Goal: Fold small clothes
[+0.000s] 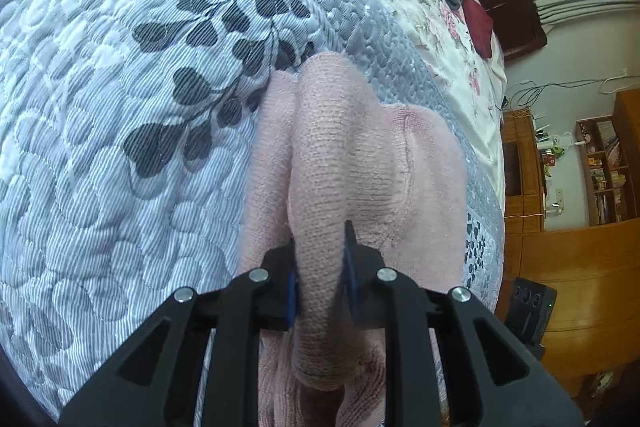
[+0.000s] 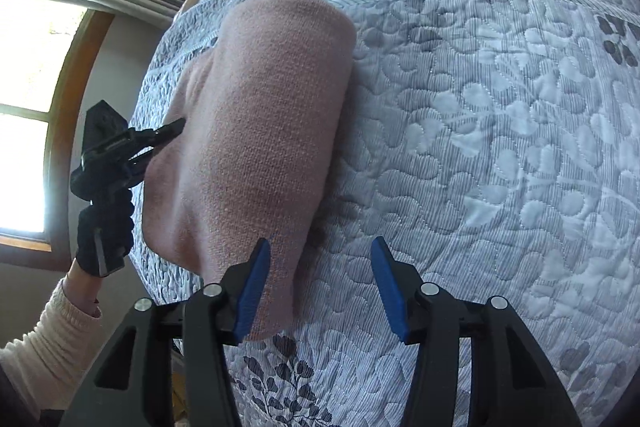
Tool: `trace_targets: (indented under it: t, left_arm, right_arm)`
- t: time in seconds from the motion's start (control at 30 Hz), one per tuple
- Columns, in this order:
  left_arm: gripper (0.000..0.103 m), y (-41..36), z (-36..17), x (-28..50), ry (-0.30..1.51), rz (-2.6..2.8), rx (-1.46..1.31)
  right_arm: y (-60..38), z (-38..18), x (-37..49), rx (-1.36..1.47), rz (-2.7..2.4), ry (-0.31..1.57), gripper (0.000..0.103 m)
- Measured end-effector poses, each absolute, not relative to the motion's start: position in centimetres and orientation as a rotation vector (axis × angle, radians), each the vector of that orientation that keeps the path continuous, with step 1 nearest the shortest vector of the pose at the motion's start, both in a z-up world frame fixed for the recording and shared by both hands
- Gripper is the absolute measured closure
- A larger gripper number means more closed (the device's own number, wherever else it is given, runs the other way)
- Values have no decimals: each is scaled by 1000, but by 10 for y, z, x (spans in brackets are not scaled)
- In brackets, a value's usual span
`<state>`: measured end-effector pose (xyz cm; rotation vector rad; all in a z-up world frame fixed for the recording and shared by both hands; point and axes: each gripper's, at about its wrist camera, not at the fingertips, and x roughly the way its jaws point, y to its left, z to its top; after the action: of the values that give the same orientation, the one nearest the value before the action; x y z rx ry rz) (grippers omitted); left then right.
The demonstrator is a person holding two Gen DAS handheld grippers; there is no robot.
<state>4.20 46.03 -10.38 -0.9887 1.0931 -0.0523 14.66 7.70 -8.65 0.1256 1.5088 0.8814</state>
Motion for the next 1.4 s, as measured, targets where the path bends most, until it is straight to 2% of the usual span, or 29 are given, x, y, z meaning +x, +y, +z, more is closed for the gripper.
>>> trace_targets:
  t: [0.17, 0.27, 0.43, 0.6, 0.67, 0.7, 0.77, 0.8, 0.9, 1.0, 1.27, 1.37, 1.4]
  left_arm:
    - [73, 465, -97, 33, 1073, -36, -981]
    - [68, 468, -80, 17, 1074, -2, -948]
    - [51, 446, -49, -21, 1083, -14, -880]
    - [48, 412, -60, -38, 1160, -58, -886]
    - [51, 406, -73, -39, 1181, -52, -902]
    - [59, 406, -79, -39, 1189, -43, -911]
    - [82, 407, -86, -38, 1186, -50, -939]
    - [90, 408, -87, -37, 1190, -55, -947]
    - [95, 416, -82, -41, 1168, -60, -960]
    - [97, 429, -87, -52, 1163, -53, -997]
    - [96, 427, -116, -51, 1200, -27, -958]
    - [89, 426, -108, -48, 1197, -36, -944]
    - [81, 426, -103, -47, 1193, -37, -936]
  right_arm:
    - [84, -90, 143, 139, 892, 1525, 50]
    - [89, -91, 139, 171, 908, 1539, 45]
    - [92, -98, 126, 270, 958, 1582, 40]
    - [103, -108, 115, 280, 962, 1616, 39]
    - [110, -114, 113, 279, 950, 1639, 39]
    - [112, -116, 112, 268, 940, 1649, 39]
    - [119, -119, 110, 262, 944, 1653, 44]
    - [122, -117, 110, 273, 960, 1648, 62]
    - [126, -108, 108, 220, 976, 1610, 76]
    - [126, -105, 107, 217, 986, 1600, 79]
    - [135, -117, 108, 159, 965, 1623, 80]
    - [139, -113, 110, 154, 982, 1622, 76]
    - [130, -110, 112, 147, 988, 1619, 70]
